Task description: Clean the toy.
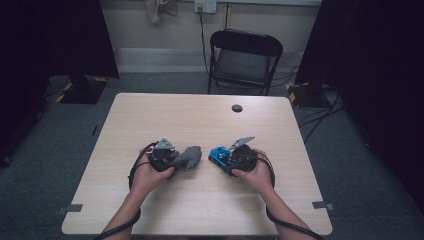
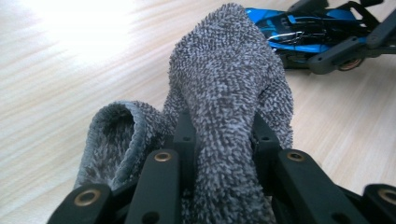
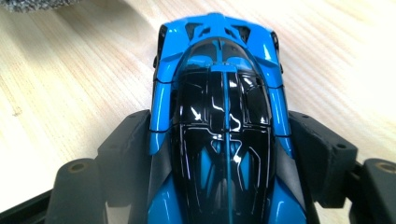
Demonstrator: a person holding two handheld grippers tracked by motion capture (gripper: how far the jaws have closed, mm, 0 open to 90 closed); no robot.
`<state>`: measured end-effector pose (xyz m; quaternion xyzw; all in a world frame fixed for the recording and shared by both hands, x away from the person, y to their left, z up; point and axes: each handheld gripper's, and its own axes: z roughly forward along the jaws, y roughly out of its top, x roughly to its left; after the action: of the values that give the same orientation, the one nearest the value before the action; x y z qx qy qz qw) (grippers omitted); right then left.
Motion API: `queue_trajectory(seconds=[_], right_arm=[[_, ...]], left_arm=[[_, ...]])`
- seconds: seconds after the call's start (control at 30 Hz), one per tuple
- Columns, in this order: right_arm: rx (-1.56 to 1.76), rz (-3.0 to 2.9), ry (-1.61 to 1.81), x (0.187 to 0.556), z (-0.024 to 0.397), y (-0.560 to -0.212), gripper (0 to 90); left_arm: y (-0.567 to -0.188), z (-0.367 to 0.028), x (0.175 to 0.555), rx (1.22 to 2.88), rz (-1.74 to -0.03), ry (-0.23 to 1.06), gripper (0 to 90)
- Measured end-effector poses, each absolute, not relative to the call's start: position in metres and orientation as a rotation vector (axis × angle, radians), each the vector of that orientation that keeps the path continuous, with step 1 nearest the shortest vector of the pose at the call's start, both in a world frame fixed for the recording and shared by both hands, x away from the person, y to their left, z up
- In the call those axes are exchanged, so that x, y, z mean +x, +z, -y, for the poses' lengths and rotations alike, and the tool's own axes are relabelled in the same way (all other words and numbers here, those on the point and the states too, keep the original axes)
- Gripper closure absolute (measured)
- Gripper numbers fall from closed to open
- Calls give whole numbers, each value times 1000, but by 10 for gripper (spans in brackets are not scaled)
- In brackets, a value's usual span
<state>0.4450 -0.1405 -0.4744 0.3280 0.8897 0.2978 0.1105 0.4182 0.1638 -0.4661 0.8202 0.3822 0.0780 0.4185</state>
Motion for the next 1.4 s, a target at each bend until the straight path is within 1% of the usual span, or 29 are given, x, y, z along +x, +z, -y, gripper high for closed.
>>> queue_trajectory(seconds=[0.7, 0.77, 0.83, 0.97, 1.07, 1.13, 1.27, 1.3, 1.33, 1.4], right_arm=[[939, -2661, 864, 444, 151, -480, 268], [889, -2674, 839, 445, 149, -479, 251], [861, -2669, 804, 447, 145, -477, 197], [816, -2673, 774, 452, 138, -476, 180], [818, -2683, 805, 459, 134, -477, 183], [826, -2694, 831, 462, 132, -479, 203], [828, -2697, 876, 463, 130, -487, 195], [835, -2689, 892, 462, 130, -487, 212], [837, -2686, 900, 462, 130, -487, 257], [838, -2683, 908, 462, 132, -487, 258]], left_arm=[[-470, -160, 417, 2086, -927, 182, 700], [-471, -159, 417, 2088, -922, 185, 697], [-472, -159, 417, 2088, -922, 179, 695], [-474, -158, 418, 2092, -922, 175, 694], [-474, -160, 419, 2084, -927, 178, 694], [-473, -162, 420, 2076, -928, 180, 694], [-474, -164, 421, 2069, -936, 176, 694], [-474, -164, 421, 2071, -935, 181, 694], [-475, -164, 421, 2072, -937, 179, 694], [-475, -164, 421, 2069, -938, 182, 694]])
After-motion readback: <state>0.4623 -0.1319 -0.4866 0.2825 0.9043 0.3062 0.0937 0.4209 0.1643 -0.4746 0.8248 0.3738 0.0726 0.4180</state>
